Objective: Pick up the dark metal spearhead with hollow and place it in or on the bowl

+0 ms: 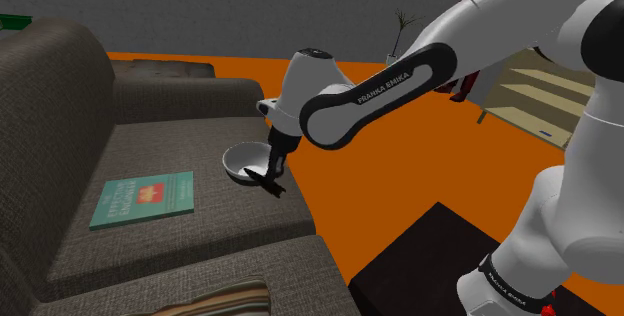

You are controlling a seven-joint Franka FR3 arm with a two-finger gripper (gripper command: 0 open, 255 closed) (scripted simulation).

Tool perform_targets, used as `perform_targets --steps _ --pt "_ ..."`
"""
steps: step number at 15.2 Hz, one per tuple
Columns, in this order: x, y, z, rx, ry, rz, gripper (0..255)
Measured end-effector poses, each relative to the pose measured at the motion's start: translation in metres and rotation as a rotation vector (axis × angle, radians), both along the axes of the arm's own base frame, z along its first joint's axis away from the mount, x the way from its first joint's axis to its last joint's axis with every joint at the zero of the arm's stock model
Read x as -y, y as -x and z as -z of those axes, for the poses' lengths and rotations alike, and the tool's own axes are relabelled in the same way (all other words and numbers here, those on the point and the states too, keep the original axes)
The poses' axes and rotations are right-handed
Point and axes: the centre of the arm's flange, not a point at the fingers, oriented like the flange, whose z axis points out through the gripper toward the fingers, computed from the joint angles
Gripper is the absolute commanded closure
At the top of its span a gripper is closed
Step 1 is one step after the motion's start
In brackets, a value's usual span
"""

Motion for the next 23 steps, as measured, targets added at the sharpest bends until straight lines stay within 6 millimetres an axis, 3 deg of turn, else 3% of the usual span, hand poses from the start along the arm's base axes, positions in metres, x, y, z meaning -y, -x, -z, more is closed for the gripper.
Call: perform_targets --steps 9,19,23 --pt "-0.001 -0.007 -0.045 0.0 0.0 0.0 255" --pt "0.017 -0.129 -0.045 0.0 0.0 0.0 255" --pt "0.021 -0.143 -0.031 -0.001 0.001 0.0 255"
